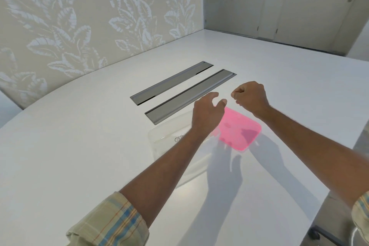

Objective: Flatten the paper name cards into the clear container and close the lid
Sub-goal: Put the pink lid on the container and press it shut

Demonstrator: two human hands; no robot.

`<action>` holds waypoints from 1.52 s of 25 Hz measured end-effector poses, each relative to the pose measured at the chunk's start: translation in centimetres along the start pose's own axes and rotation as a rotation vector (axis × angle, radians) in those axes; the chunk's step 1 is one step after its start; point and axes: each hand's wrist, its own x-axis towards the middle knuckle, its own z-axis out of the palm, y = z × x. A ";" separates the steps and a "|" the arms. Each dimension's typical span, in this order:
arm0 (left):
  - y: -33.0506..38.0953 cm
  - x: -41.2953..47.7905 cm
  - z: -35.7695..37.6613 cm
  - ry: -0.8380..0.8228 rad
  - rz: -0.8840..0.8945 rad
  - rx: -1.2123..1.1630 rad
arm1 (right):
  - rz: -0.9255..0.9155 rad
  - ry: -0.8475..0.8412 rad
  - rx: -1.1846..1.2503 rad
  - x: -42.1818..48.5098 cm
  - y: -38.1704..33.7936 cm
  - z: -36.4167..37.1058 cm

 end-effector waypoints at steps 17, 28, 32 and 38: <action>-4.4 -0.4 13.6 -0.444 -0.291 0.142 | 0.256 -0.221 -0.262 0.9 10.9 1.7; -2.8 -0.9 13.3 -0.365 -0.173 0.226 | 0.220 -0.139 -0.086 2.2 10.0 0.7; -0.9 -1.3 12.6 -0.249 -0.123 0.183 | 0.184 -0.123 -0.019 2.2 7.5 -0.1; 0.8 -1.9 10.0 0.046 -0.031 0.213 | 0.127 -0.114 0.129 1.8 2.3 -0.8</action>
